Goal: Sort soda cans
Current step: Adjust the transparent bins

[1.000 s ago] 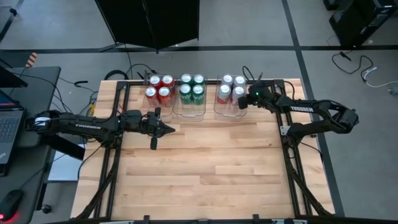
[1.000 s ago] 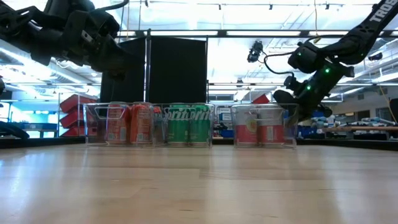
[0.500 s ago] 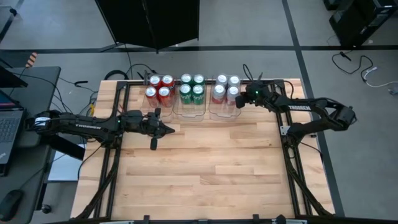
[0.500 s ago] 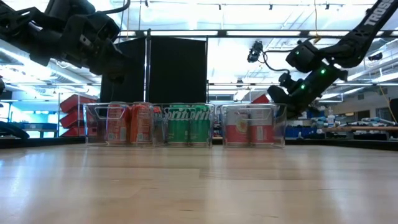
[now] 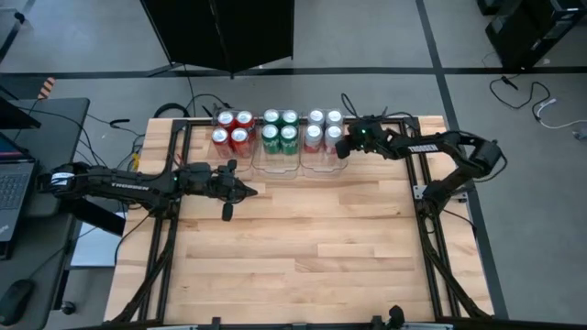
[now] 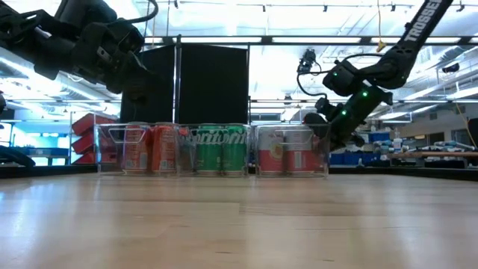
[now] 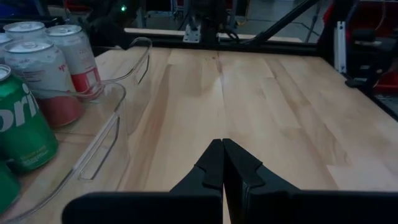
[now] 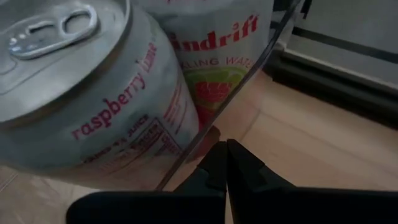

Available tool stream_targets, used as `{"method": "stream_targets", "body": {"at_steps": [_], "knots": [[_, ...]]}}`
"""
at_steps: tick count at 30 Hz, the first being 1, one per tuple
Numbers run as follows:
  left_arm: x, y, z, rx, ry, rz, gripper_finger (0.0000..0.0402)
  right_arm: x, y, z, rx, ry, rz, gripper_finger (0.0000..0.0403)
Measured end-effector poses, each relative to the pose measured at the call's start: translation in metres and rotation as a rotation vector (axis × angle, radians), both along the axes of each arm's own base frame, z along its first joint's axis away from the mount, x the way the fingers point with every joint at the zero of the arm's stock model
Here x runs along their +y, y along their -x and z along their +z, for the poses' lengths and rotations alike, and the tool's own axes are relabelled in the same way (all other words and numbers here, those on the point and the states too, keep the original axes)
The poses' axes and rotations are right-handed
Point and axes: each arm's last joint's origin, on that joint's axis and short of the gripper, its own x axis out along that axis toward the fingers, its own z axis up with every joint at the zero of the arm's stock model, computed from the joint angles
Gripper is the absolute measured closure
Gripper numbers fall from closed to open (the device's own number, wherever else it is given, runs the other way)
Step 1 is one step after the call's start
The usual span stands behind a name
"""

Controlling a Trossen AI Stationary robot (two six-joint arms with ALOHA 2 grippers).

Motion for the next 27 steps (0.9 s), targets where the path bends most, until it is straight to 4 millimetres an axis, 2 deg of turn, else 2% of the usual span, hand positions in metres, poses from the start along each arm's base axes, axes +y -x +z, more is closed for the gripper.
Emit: {"method": "stream_targets", "body": {"at_steps": [9,13,16,21,24,27], "knots": [[0.002,0.001,-0.004,0.049,-0.009,0.079,0.0401,-0.007,-0.007,0.009,0.001,0.024,0.030,0.0403],[0.003,0.000,-0.007,0.068,-0.012,0.113,0.0401,-0.004,-0.001,0.025,-0.006,0.061,0.040,0.0403],[0.004,-0.002,-0.012,0.099,-0.010,0.113,0.0401,0.003,0.007,0.043,-0.010,0.084,0.053,0.0403],[0.005,-0.014,-0.018,0.153,-0.015,0.109,0.0401,0.030,0.015,0.067,-0.006,0.089,0.103,0.0403],[0.006,-0.021,-0.024,0.194,-0.023,0.110,0.0401,0.039,0.015,0.067,0.039,0.106,0.049,0.0403],[0.008,-0.030,-0.026,0.209,-0.044,0.115,0.0402,0.038,0.014,0.058,0.061,0.103,-0.024,0.0403]]}}
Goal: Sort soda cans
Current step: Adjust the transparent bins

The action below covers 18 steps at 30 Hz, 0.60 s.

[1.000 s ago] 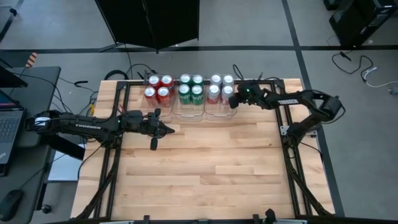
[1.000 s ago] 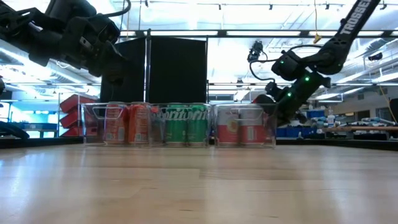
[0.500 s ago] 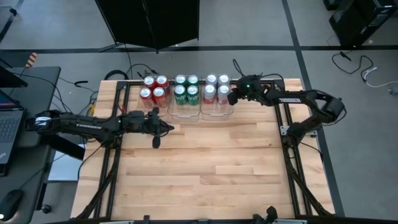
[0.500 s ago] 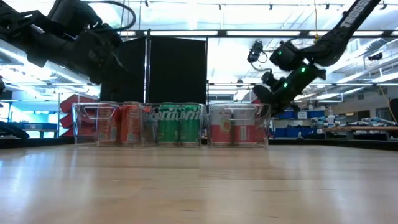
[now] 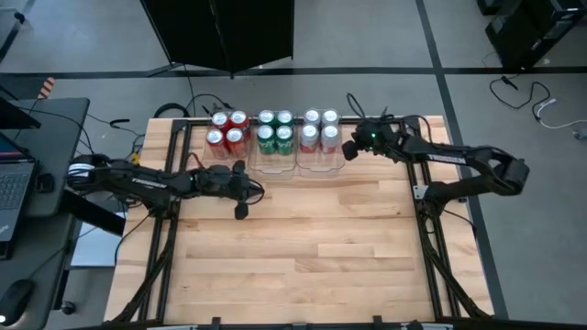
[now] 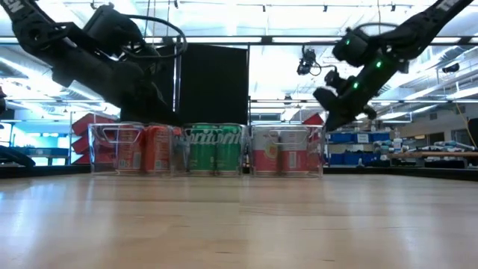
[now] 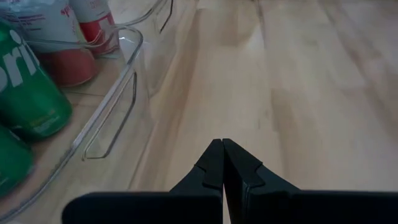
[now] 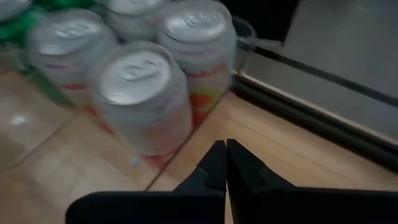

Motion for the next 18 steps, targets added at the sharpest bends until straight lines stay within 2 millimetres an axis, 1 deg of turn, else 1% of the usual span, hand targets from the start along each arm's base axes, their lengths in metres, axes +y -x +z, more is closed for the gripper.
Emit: {"method": "stream_targets", "body": {"at_steps": [3,7,13,18], "knots": [[0.002,-0.008,-0.001,0.015,-0.019,0.023,0.0401,-0.008,-0.004,-0.014,0.003,-0.020,-0.034,0.0403],[0.003,-0.011,0.004,0.078,-0.036,0.040,0.0402,-0.021,-0.015,-0.034,-0.023,-0.039,-0.025,0.0403],[-0.001,-0.007,0.031,0.121,-0.031,0.029,0.0401,-0.033,-0.026,-0.061,-0.046,-0.082,0.002,0.0403],[-0.003,0.003,0.040,0.142,0.001,0.039,0.0401,-0.038,-0.031,-0.070,-0.089,-0.096,0.007,0.0403]]}}
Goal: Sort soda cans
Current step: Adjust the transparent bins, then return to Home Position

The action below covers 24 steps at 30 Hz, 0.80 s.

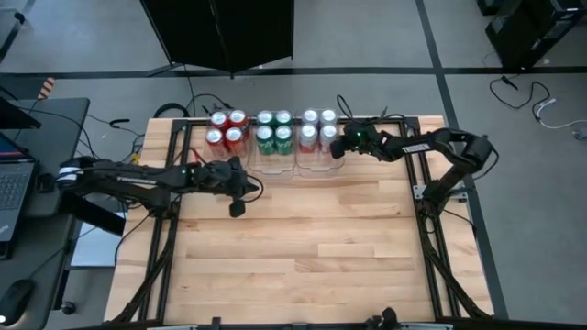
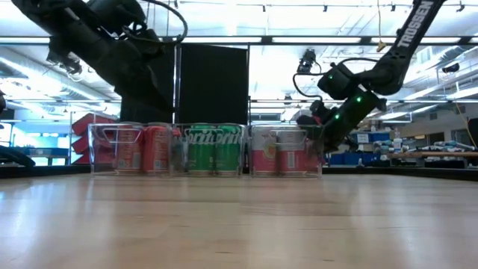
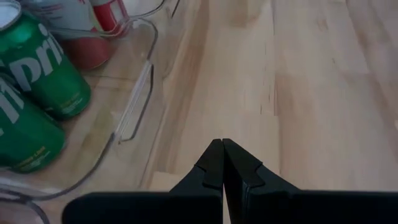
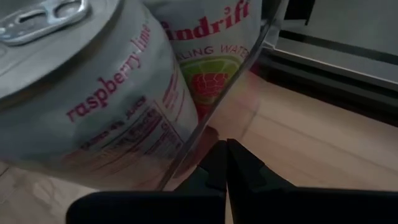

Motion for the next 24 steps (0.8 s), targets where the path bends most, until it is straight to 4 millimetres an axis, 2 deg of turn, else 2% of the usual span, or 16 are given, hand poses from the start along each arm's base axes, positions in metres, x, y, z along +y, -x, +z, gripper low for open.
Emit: {"method": "stream_targets", "body": {"at_steps": [4,9,16,19,24], "knots": [[0.000,0.005,-0.004,0.000,0.006,0.007,0.0401,-0.001,-0.002,0.000,-0.016,0.009,0.012,0.0403],[0.001,0.005,-0.009,-0.083,-0.009,-0.012,0.0401,-0.001,-0.002,0.000,-0.016,0.010,0.030,0.0403],[0.012,0.008,-0.013,-0.104,0.020,-0.030,0.0401,-0.003,0.001,0.002,-0.004,0.014,0.044,0.0403],[0.011,0.009,-0.010,-0.130,0.023,-0.069,0.0401,-0.001,0.007,0.012,0.026,0.037,0.074,0.0403],[0.010,0.011,0.002,-0.221,0.013,-0.099,0.0401,0.008,0.018,0.041,0.046,0.099,0.114,0.0403]]}}
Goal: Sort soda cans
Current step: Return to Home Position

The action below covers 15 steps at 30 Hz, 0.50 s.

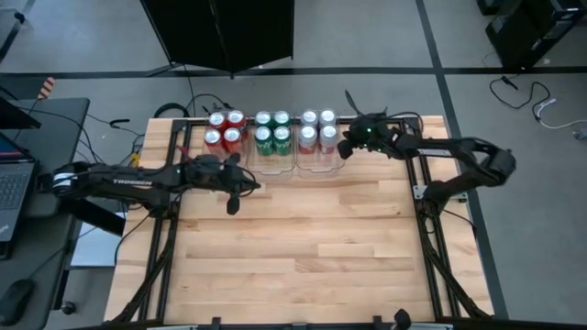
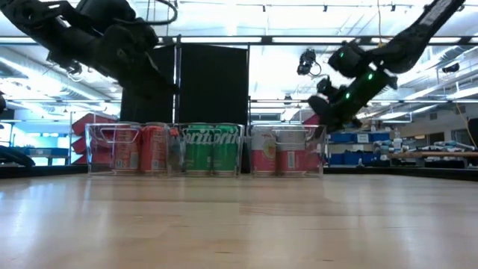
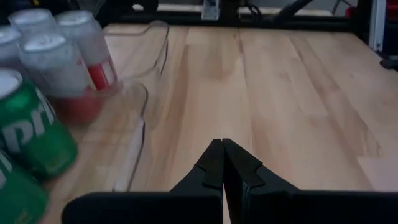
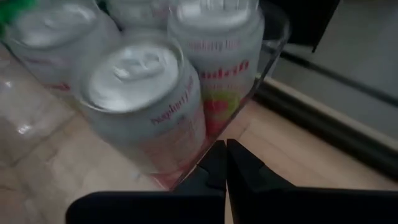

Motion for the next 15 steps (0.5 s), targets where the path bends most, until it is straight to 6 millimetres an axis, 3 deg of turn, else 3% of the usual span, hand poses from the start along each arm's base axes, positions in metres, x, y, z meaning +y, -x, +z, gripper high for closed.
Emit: {"method": "stream_targets", "body": {"at_steps": [6,15], "knots": [[-0.001,0.005,0.008,-0.042,-0.026,-0.007,0.0401,0.019,0.004,0.030,-0.001,0.118,0.088,0.0403],[-0.004,0.008,0.006,-0.176,-0.040,-0.071,0.0401,0.065,-0.007,0.047,-0.011,0.189,0.465,0.0403]]}}
